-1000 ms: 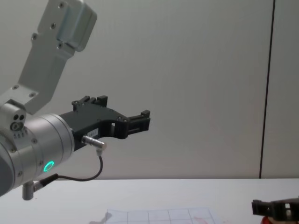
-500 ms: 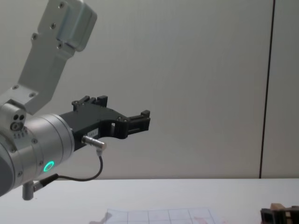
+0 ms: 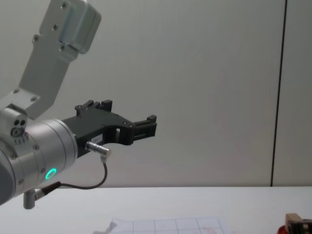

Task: Use the one hand to pick up the stamp and affix it onto the A4 paper.

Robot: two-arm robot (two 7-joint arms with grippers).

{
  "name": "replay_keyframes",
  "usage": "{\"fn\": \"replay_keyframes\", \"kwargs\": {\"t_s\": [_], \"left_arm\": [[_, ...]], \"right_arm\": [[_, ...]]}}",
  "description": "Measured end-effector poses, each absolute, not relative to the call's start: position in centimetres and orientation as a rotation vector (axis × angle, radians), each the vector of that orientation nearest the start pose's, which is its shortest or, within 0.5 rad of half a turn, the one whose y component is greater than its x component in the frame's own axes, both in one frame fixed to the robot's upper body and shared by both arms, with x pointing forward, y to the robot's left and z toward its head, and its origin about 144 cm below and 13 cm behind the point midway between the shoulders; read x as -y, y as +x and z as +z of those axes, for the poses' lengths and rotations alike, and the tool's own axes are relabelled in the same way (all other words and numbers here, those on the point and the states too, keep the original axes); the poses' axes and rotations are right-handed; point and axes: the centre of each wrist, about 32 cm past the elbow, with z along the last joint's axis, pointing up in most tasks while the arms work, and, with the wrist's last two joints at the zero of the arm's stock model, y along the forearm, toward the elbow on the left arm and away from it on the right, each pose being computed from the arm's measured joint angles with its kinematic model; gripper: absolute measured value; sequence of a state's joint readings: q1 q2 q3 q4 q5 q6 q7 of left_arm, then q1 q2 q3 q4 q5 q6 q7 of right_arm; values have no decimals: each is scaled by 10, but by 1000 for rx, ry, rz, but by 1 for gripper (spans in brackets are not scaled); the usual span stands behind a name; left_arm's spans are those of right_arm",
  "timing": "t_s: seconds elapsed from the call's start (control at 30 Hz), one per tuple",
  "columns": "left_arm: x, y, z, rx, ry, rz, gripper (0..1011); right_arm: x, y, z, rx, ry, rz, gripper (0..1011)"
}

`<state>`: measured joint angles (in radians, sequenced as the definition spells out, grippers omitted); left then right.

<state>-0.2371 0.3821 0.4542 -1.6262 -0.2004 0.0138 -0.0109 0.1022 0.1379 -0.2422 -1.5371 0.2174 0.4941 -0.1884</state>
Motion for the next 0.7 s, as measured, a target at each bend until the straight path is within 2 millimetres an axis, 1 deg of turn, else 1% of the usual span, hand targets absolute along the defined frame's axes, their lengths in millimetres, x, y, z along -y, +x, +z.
{"fn": "replay_keyframes", "kwargs": {"t_s": [0.7], "left_arm": [[-198,492,1204,268,61,1124,1001]], "right_arm": [[198,481,1148,-374,-396,-1487,217]]}}
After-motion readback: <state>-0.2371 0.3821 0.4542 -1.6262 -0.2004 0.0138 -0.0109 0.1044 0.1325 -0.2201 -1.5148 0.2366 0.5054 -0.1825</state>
